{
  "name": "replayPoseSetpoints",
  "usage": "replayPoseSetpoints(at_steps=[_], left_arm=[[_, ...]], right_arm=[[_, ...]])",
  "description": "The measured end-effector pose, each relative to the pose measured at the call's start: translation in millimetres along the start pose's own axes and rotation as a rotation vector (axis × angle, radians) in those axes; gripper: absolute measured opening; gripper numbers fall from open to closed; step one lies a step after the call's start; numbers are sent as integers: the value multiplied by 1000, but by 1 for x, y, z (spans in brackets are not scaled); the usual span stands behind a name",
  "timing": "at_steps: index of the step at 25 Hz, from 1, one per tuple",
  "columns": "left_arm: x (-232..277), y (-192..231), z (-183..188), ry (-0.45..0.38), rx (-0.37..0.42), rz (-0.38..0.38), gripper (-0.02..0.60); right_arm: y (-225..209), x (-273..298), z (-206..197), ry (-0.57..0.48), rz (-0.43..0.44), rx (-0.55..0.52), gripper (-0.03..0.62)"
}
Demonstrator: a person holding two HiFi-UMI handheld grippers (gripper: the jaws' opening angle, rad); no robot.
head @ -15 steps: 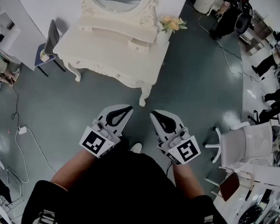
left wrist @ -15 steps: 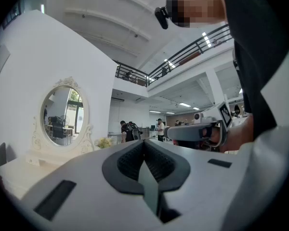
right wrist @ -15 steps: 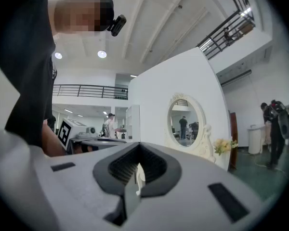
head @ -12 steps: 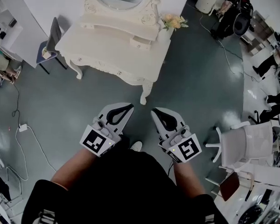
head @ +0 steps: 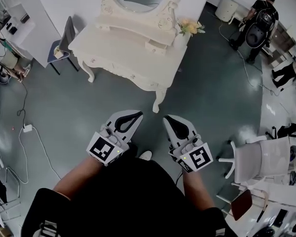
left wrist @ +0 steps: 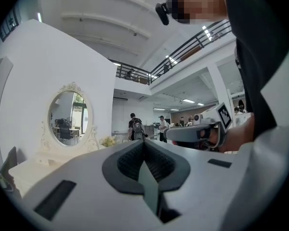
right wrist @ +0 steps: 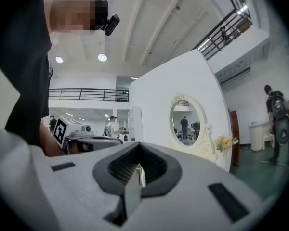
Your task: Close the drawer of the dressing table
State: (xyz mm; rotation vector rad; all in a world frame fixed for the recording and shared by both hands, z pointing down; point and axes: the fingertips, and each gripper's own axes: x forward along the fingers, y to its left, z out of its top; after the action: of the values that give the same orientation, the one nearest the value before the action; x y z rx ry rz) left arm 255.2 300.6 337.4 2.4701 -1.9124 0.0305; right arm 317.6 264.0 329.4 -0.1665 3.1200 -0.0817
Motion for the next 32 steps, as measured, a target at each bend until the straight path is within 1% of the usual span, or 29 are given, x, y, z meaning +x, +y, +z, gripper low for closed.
replayPoseSetpoints(at_steps=[5, 9, 12, 22, 26, 29, 32], left_arm=[[1, 9, 2, 0, 2, 8, -6], [2, 30, -3, -7, -10, 14, -6], [5, 48, -3, -14, -11, -12, -6], [13, 135, -3, -27, -39, -93, -6], [13, 170, -4, -28, -34, -127, -6], [11, 196, -5, -27, -59, -143, -6], [10, 222, -5, -24, -66, -163, -6]], right_arm=[[-3, 11, 0, -2, -2, 2, 3], [-5, 31, -3, 15, 1, -12, 3], [-8, 52, -5, 27, -10, -21, 3], [-21, 138, -9, 69, -73, -15, 3], [-25, 173, -15, 90, -102, -3, 3], [-25, 199, -18, 114, -122, 1, 3], [-25, 225, -19, 130, -144, -20, 3]])
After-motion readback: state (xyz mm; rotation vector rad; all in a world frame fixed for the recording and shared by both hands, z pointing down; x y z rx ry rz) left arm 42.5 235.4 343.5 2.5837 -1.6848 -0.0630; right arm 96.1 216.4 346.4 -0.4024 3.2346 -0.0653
